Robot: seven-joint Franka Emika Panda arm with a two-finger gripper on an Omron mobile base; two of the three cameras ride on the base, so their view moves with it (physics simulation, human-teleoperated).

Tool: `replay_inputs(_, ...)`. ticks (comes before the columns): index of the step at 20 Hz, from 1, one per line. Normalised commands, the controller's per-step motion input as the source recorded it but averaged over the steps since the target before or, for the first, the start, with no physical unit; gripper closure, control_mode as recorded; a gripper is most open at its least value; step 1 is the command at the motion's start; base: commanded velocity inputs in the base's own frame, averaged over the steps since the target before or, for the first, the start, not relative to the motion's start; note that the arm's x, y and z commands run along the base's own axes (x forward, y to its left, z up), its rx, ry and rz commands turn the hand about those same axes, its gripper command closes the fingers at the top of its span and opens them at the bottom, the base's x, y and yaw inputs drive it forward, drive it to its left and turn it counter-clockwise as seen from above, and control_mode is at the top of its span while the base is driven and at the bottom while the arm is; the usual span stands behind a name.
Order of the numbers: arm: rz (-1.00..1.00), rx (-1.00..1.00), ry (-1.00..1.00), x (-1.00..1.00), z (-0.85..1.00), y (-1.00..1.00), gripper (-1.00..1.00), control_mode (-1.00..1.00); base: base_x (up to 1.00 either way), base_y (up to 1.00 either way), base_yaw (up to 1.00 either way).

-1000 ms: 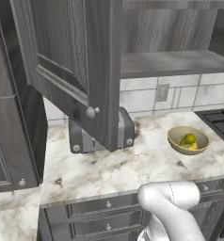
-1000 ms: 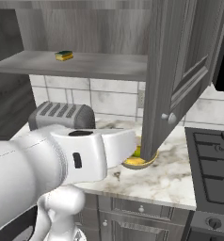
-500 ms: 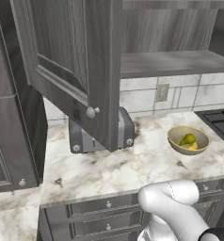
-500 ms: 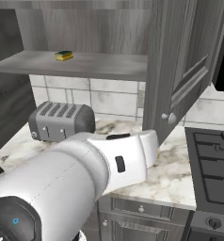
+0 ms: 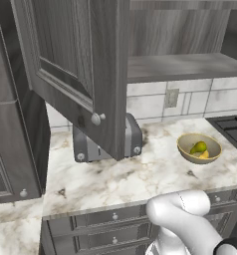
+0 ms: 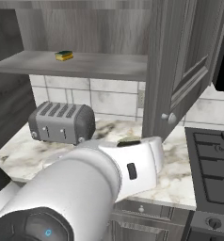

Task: Open the cabinet. Pick the banana and pear from the cabinet and place them into the bowl. Then close the cabinet.

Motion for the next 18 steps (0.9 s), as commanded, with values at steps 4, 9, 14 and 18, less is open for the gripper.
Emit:
replay_inputs(4,0.06,0.15,0.01,0.00,0.00,-0.22,-1.00,-1.00,0.00,0.00,0.00)
replay_inputs(9,0.10,0.20,0.00,0.00,0.00,-0.30,-1.00,-1.00,0.00,0.00,0.00)
replay_inputs(14,0.14,0.27,0.00,0.03,0.00,-0.25,-1.00,-1.00,0.00,0.00,0.00)
replay_inputs(18,0.16,0.24,0.00,0.20,-0.05,-0.18,-1.00,-1.00,0.00,0.00,0.00)
